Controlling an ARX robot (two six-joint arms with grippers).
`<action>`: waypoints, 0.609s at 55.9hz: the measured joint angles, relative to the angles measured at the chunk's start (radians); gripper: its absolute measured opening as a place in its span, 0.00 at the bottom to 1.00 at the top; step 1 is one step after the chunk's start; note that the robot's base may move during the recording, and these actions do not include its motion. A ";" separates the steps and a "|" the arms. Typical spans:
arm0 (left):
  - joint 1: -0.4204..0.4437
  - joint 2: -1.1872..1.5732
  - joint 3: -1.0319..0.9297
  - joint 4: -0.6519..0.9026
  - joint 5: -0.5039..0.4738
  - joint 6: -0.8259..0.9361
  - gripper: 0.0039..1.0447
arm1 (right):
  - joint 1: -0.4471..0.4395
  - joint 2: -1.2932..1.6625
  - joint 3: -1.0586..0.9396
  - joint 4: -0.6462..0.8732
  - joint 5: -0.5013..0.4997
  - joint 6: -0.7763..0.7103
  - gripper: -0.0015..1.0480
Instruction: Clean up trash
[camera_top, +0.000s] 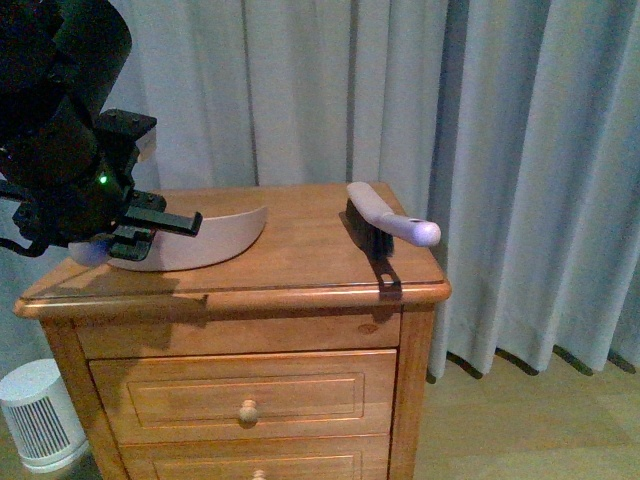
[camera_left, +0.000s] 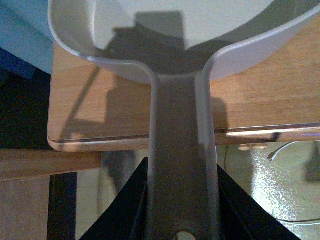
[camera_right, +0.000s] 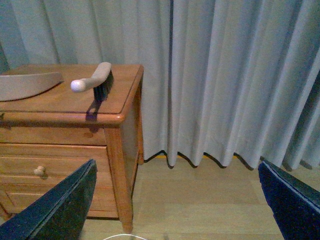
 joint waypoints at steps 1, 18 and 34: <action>0.000 0.000 0.000 0.000 0.002 0.000 0.28 | 0.000 0.000 0.000 0.000 0.000 0.000 0.93; 0.008 -0.002 -0.002 0.035 0.006 -0.005 0.28 | 0.000 0.000 0.000 0.000 0.000 0.000 0.93; 0.019 -0.144 -0.108 0.201 -0.009 0.080 0.27 | 0.000 0.000 0.000 0.000 0.000 0.000 0.93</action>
